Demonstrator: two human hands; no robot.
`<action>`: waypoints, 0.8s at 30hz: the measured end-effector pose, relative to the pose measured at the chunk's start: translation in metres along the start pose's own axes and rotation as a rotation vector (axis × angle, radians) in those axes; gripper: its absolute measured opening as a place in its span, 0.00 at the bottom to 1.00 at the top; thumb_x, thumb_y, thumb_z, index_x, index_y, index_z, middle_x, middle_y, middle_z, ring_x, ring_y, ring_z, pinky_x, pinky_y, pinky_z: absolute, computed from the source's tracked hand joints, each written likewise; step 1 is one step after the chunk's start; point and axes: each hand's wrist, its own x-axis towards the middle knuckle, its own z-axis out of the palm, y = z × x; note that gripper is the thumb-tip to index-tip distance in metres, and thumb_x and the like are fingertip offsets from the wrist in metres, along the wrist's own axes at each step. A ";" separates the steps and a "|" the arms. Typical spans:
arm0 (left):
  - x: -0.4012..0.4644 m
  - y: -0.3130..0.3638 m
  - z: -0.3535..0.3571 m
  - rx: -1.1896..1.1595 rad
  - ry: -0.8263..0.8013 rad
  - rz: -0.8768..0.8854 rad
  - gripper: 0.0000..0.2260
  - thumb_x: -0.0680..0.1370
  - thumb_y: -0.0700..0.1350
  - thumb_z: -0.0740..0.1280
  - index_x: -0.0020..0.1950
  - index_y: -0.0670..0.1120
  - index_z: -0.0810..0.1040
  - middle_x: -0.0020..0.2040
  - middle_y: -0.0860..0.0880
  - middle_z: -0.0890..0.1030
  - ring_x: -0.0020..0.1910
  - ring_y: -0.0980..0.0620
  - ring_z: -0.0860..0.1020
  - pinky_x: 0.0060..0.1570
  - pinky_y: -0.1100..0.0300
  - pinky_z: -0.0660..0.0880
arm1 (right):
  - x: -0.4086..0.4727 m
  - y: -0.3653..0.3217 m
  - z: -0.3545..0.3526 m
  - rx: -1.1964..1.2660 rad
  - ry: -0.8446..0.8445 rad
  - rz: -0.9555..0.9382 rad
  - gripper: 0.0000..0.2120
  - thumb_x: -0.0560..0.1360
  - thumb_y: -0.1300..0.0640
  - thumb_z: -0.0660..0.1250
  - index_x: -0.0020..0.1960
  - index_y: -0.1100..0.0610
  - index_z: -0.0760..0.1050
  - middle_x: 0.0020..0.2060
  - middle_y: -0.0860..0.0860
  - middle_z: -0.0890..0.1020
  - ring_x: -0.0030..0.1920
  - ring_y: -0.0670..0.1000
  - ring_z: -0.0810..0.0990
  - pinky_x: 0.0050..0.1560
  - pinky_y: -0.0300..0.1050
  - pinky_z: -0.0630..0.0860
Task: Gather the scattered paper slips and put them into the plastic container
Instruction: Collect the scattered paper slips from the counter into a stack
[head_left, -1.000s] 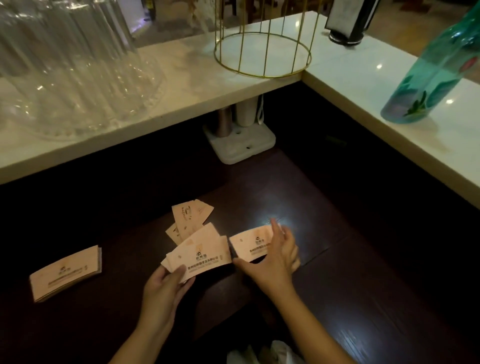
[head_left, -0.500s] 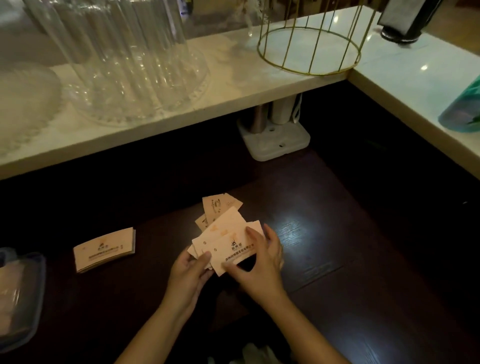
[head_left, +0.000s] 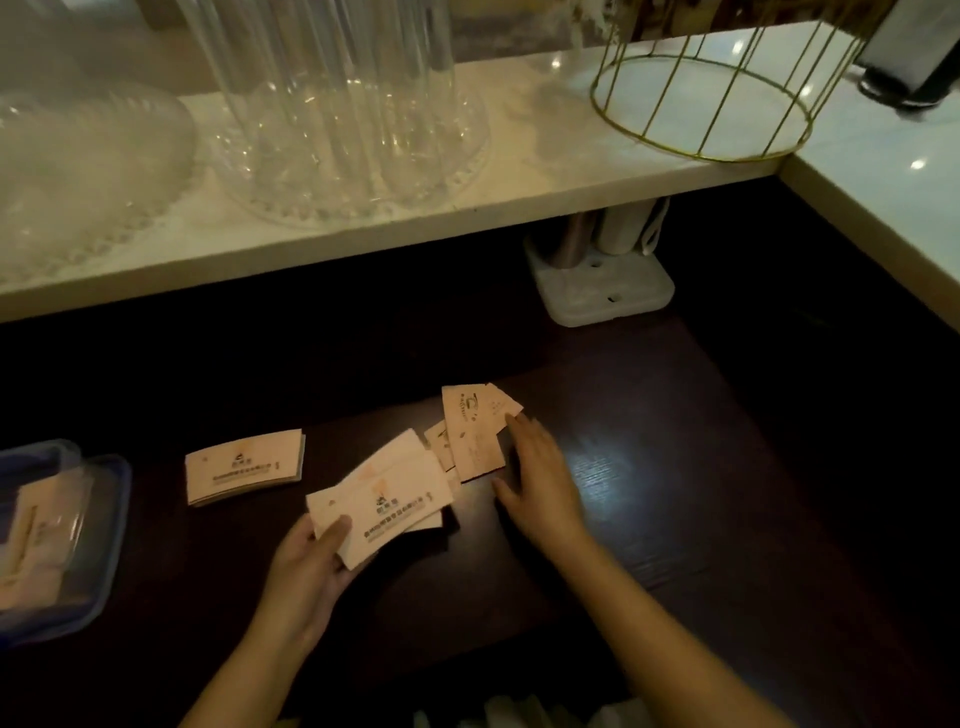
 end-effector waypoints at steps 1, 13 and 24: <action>0.001 0.002 -0.009 -0.024 0.028 0.003 0.09 0.77 0.38 0.60 0.55 0.48 0.74 0.53 0.45 0.79 0.53 0.47 0.77 0.45 0.53 0.74 | 0.011 0.004 -0.001 -0.183 -0.070 -0.139 0.37 0.72 0.56 0.68 0.74 0.53 0.51 0.75 0.54 0.57 0.74 0.53 0.52 0.70 0.51 0.59; -0.004 0.005 -0.037 -0.144 0.126 0.043 0.08 0.77 0.39 0.60 0.51 0.50 0.75 0.50 0.46 0.80 0.51 0.48 0.78 0.49 0.50 0.75 | 0.049 0.014 -0.009 -0.728 -0.059 -0.941 0.25 0.58 0.61 0.80 0.53 0.64 0.79 0.49 0.60 0.84 0.51 0.56 0.83 0.53 0.54 0.79; 0.003 0.009 -0.012 -0.195 0.055 0.004 0.10 0.77 0.39 0.60 0.56 0.49 0.74 0.55 0.43 0.79 0.55 0.45 0.77 0.43 0.49 0.77 | 0.012 -0.051 -0.051 0.742 0.076 0.230 0.05 0.73 0.69 0.64 0.43 0.63 0.78 0.27 0.43 0.81 0.31 0.41 0.81 0.28 0.27 0.73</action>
